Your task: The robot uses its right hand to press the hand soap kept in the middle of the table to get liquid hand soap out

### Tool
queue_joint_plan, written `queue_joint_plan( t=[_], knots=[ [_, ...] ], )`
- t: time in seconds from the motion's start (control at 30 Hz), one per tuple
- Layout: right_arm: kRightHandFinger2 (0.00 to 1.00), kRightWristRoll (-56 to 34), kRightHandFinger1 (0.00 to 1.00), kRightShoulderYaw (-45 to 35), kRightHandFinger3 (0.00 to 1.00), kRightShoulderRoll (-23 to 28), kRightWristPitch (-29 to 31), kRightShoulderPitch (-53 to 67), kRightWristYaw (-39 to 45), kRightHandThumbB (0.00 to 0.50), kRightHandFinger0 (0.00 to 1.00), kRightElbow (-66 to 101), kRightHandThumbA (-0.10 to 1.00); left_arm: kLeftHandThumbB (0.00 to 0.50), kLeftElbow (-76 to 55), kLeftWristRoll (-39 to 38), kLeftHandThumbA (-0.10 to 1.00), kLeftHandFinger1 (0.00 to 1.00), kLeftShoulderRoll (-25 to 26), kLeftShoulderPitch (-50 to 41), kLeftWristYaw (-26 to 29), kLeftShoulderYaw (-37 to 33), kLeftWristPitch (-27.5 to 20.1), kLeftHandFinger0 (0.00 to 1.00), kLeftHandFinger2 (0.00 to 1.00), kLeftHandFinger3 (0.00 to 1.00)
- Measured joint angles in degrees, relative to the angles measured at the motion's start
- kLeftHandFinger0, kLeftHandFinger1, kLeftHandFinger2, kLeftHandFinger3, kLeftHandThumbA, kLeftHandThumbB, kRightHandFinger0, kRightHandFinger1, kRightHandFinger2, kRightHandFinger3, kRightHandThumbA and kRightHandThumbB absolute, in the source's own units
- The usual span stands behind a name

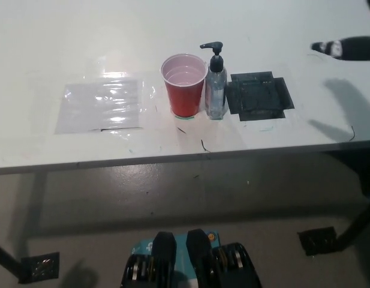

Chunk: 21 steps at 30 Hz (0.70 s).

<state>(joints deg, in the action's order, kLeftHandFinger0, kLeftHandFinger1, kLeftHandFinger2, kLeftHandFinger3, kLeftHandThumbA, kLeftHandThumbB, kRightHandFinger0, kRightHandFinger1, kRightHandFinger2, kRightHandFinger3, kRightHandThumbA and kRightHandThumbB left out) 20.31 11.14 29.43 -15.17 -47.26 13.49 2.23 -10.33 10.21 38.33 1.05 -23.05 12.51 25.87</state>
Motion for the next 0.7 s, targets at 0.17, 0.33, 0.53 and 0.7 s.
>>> queue_joint_plan(
  t=[0.17, 0.33, 0.53, 0.7],
  knots=[
    [1.0, 1.3, 1.0, 4.5, 1.0, -0.3, -0.2, -3.6, 3.3, 0.5, 1.0, -4.1, 1.0, 0.082, 0.0, 1.1, 1.0, 1.0, -0.6, 0.1, -1.4, 1.0, 0.0, 1.0, 1.0, 0.89],
    [1.0, 2.0, 1.0, 7.3, 1.0, -1.7, 0.2, -6.6, 5.1, 0.478, 1.0, -7.4, 1.0, 0.076, -0.1, 2.1, 1.0, 1.0, -1.3, 0.4, -2.6, 1.5, 0.0, 1.0, 1.0, 0.87],
    [1.0, 3.3, 1.0, 11.0, 1.0, -3.8, 1.6, -10.0, 7.3, 0.5, 1.0, -11.2, 1.0, 0.085, -0.3, 4.1, 1.0, 1.0, -2.0, 1.1, -4.6, 2.5, 0.0, 1.0, 1.0, 0.87],
    [1.0, 4.3, 1.0, 13.1, 1.0, -5.4, 3.4, -11.1, 7.9, 0.446, 1.0, -13.9, 1.0, 0.11, -0.3, 5.4, 1.0, 1.0, -2.1, 1.8, -5.8, 3.3, 0.0, 1.0, 1.0, 0.87]
  ],
)
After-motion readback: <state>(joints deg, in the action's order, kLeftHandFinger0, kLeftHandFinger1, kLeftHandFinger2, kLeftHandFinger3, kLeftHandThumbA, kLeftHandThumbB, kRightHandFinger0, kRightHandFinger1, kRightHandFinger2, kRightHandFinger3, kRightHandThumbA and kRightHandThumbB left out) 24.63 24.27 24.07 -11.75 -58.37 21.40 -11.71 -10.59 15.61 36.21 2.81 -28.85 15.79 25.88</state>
